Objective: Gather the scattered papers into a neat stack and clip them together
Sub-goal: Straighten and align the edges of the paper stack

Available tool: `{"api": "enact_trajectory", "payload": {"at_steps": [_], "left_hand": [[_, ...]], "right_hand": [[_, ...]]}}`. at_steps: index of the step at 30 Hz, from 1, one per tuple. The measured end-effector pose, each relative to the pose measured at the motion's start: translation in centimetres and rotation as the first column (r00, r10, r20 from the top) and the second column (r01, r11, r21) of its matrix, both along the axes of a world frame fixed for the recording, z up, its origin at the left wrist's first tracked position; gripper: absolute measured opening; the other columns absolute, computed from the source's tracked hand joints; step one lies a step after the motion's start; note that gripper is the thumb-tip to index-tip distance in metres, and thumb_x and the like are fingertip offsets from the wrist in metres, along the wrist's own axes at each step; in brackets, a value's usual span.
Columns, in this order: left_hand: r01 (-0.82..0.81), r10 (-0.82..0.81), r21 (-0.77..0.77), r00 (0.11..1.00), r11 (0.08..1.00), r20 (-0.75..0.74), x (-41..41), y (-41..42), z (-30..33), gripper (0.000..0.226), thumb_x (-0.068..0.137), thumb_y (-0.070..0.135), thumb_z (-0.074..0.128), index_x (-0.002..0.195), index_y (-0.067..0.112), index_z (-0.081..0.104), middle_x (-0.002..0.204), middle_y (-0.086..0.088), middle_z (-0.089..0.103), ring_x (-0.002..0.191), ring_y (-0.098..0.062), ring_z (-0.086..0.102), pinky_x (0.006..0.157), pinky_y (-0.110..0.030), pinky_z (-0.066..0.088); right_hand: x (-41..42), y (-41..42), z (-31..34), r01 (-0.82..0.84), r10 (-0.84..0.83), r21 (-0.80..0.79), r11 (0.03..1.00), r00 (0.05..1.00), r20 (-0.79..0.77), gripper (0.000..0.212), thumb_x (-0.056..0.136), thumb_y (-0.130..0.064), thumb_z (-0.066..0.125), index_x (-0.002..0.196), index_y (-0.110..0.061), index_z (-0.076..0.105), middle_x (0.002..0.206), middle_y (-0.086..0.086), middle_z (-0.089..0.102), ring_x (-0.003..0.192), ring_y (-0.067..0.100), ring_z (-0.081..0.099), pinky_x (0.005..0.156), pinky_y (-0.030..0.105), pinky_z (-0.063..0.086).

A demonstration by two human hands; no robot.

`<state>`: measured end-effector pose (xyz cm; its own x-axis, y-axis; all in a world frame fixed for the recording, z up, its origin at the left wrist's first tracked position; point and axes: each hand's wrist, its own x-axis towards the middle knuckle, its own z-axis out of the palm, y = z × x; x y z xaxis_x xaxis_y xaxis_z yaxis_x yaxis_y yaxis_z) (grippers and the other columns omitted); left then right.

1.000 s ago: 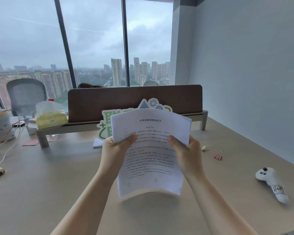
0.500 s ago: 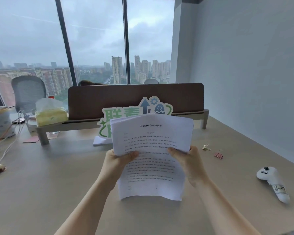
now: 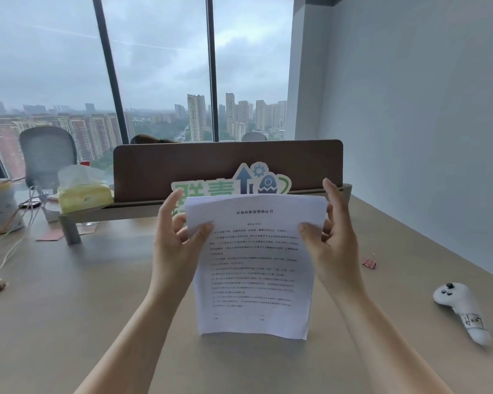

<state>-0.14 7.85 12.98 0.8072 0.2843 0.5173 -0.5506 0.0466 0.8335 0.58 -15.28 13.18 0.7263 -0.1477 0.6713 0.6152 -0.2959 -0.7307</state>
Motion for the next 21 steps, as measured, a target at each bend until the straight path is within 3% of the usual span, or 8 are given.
{"api": "enact_trajectory", "payload": {"at_steps": [2, 4, 6, 10, 15, 21], "left_hand": [[-0.046, 0.039, 0.075, 0.995, 0.996, 0.091, -0.1, 0.0, 0.7, 0.067, 0.089, -0.003, 0.063, 0.124, 0.05, 0.044, 0.106, -0.002, 0.063, 0.083, -0.008, 0.069, 0.063, -0.02, 0.054], [-0.11, 0.079, 0.213, 0.986, 0.971, 0.149, -0.2, 0.0, 1.1, 0.066, 0.091, -0.003, 0.061, 0.108, 0.06, 0.052, 0.104, -0.001, 0.062, 0.081, -0.011, 0.067, 0.063, -0.025, 0.054], [-0.132, 0.088, 0.304, 0.984, 0.944, 0.155, 0.0, 0.3, 1.1, 0.06, 0.092, -0.001, 0.059, 0.097, 0.058, 0.058, 0.1, -0.004, 0.064, 0.079, -0.018, 0.063, 0.062, -0.031, 0.051], [-0.106, 0.067, 0.323, 0.989, 0.94, 0.13, 0.2, 0.5, 0.8, 0.054, 0.092, -0.002, 0.058, 0.093, 0.052, 0.06, 0.096, -0.007, 0.066, 0.078, -0.026, 0.062, 0.06, -0.032, 0.048], [-0.108, 0.082, 0.205, 0.988, 0.973, 0.13, -0.1, -0.3, 0.7, 0.06, 0.091, -0.006, 0.057, 0.111, 0.05, 0.052, 0.096, -0.005, 0.067, 0.073, -0.004, 0.065, 0.062, -0.018, 0.053], [-0.027, 0.025, 0.013, 0.993, 1.0, 0.119, 0.0, -0.5, 1.8, 0.058, 0.087, -0.009, 0.063, 0.118, 0.039, 0.052, 0.087, 0.001, 0.067, 0.069, -0.008, 0.061, 0.064, -0.021, 0.055]], "right_hand": [[0.3, -0.1, 0.8, 0.074, -0.062, -0.13, 0.989, 0.994, 0.095, 0.057, 0.092, -0.005, 0.06, 0.135, -0.041, 0.051, 0.097, -0.026, 0.057, 0.082, -0.011, 0.051, 0.075, 0.001, 0.037], [0.3, 0.0, 1.1, 0.115, -0.092, -0.162, 0.98, 0.985, 0.148, 0.043, 0.092, 0.0, 0.059, 0.127, -0.026, 0.062, 0.107, -0.031, 0.056, 0.089, -0.013, 0.054, 0.076, 0.0, 0.036], [0.2, 0.1, 1.3, 0.13, -0.105, -0.154, 0.979, 0.981, 0.163, 0.038, 0.09, 0.003, 0.058, 0.119, -0.021, 0.065, 0.107, -0.03, 0.056, 0.087, -0.015, 0.054, 0.074, -0.001, 0.035], [0.1, 0.0, 1.3, 0.122, -0.103, -0.135, 0.983, 0.985, 0.139, 0.034, 0.089, 0.006, 0.057, 0.109, -0.02, 0.065, 0.103, -0.025, 0.061, 0.077, -0.014, 0.053, 0.07, 0.0, 0.036], [0.0, 0.1, 0.7, 0.053, -0.051, -0.033, 0.998, 0.997, 0.059, 0.048, 0.094, -0.003, 0.056, 0.124, -0.04, 0.049, 0.099, -0.027, 0.057, 0.085, -0.008, 0.055, 0.078, 0.007, 0.041], [0.3, 0.5, 1.3, -0.03, 0.022, 0.122, 0.992, 0.997, 0.069, 0.047, 0.094, -0.003, 0.057, 0.125, -0.037, 0.053, 0.085, -0.021, 0.05, 0.061, 0.003, 0.043, 0.062, 0.011, 0.039]]}}
